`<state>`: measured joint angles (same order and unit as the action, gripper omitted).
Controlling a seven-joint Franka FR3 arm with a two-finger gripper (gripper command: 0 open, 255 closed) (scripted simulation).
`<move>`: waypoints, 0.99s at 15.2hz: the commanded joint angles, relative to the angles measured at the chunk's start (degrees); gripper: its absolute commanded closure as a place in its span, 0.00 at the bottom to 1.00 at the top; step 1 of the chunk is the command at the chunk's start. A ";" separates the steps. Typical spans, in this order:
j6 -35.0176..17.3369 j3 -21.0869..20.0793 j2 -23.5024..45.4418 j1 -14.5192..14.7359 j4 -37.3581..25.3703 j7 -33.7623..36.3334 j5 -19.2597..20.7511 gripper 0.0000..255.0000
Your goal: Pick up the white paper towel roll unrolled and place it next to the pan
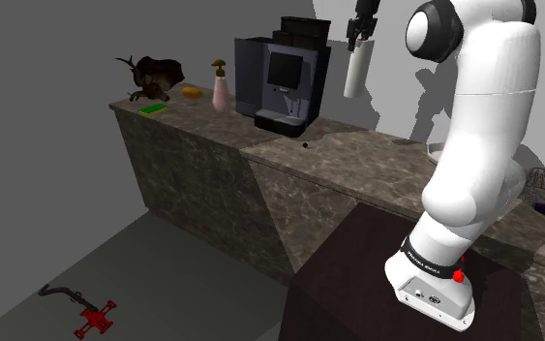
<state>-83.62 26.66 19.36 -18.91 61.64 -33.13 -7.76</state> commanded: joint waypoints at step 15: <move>-11.91 5.93 -3.84 -10.89 16.24 -18.96 -1.10 1.00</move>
<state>-95.02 32.22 15.46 -28.98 77.37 -50.74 -8.63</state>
